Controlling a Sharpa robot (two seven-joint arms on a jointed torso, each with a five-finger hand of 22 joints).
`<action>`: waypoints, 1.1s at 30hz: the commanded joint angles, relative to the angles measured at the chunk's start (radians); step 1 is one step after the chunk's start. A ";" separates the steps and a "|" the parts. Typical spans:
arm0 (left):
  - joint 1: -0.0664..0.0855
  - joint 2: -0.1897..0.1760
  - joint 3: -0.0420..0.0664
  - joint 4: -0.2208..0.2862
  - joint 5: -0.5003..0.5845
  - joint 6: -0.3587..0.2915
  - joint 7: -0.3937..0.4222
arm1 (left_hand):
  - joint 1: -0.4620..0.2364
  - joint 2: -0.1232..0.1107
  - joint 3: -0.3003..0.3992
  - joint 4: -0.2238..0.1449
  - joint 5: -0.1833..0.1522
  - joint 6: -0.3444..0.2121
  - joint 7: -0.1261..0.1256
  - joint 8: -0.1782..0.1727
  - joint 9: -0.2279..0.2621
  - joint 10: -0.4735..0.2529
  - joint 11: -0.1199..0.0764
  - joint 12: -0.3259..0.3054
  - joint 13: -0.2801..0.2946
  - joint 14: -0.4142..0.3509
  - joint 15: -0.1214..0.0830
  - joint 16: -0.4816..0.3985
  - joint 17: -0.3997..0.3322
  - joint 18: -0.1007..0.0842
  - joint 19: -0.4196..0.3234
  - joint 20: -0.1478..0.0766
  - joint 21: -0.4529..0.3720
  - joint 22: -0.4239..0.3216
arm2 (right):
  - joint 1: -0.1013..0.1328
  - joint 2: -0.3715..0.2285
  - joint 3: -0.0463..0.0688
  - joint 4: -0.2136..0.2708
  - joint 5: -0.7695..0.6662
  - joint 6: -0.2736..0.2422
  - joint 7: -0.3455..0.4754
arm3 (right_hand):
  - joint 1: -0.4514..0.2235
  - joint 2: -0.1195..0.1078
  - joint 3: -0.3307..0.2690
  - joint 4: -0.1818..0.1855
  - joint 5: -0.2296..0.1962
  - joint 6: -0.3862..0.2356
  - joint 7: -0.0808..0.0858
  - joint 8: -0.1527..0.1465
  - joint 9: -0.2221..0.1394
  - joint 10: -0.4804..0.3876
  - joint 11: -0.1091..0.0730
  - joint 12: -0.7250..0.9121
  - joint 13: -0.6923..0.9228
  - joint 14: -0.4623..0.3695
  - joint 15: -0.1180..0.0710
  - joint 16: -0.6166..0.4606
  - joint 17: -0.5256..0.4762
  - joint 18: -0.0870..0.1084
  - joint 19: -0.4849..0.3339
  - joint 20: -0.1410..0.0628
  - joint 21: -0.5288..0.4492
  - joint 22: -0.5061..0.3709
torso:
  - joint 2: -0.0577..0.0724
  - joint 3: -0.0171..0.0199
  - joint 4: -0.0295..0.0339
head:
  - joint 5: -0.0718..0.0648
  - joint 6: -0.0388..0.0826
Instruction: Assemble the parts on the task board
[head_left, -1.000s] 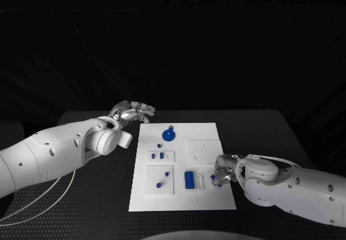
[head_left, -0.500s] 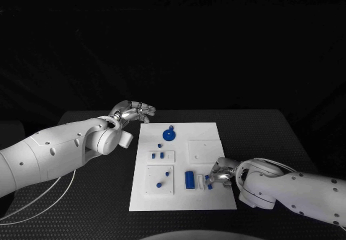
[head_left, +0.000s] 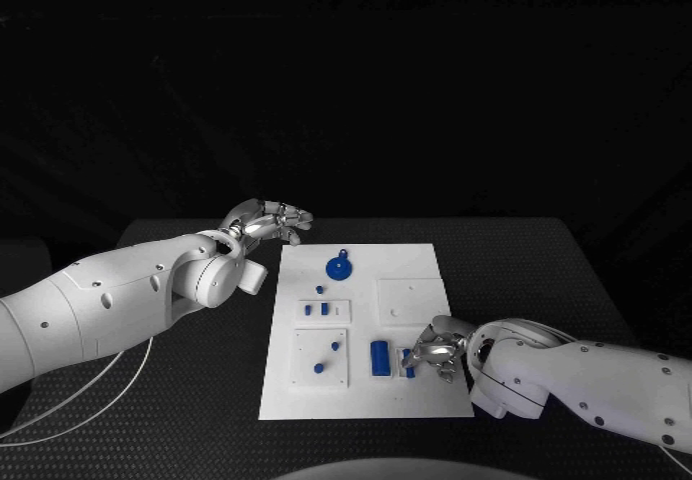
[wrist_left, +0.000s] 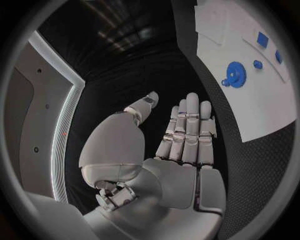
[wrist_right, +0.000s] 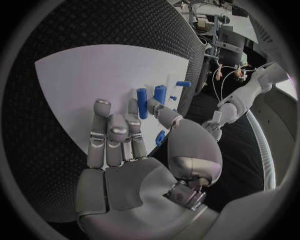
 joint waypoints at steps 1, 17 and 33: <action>0.001 -0.001 0.000 0.004 0.003 0.015 0.003 | -0.011 0.002 0.001 0.006 -0.005 -0.010 0.000 0.004 -0.002 -0.004 0.002 0.007 -0.002 -0.001 0.006 -0.004 0.002 0.012 0.004 -0.003 -0.005 0.001 | -0.001 0.005 0.000 -0.001 0.021 0.002 0.010 | -0.014 0.000 -0.007 0.001 -0.002 0.007 0.000 -0.004 -0.001 0.001 -0.004 -0.007 0.002 0.001 -0.005 -0.006 0.001 0.013 0.006 0.001 0.004 0.018 | 0.000 -0.0005 0.0010 | 0.002 -0.002; 0.001 0.001 0.000 0.004 0.003 0.017 -0.001 | -0.012 0.002 0.000 0.008 -0.005 -0.011 0.000 0.004 -0.002 -0.005 0.002 0.007 -0.002 -0.002 0.006 -0.005 0.003 0.012 0.004 -0.003 -0.006 0.002 | -0.001 0.036 0.000 -0.020 0.021 0.021 0.011 | -0.024 -0.011 -0.013 -0.001 -0.003 0.006 0.000 -0.007 -0.003 0.000 -0.004 -0.007 0.002 0.001 -0.005 -0.008 0.001 0.013 0.006 0.000 0.003 0.017 | 0.000 0.0001 0.0002 | 0.010 -0.004; 0.001 0.001 0.000 0.003 0.003 0.018 -0.003 | -0.013 0.002 0.000 0.010 -0.005 -0.012 0.001 0.004 -0.002 -0.005 0.002 0.007 -0.003 -0.002 0.007 -0.005 0.003 0.011 0.004 -0.003 -0.007 0.003 | -0.001 0.046 -0.001 -0.028 -0.016 0.029 0.021 | -0.031 -0.046 -0.037 -0.011 -0.002 0.003 0.002 -0.012 -0.005 -0.004 -0.002 -0.010 0.004 0.001 -0.004 -0.011 0.000 0.013 0.005 -0.001 0.002 0.016 | 0.000 0.0002 -0.0008 | 0.017 -0.006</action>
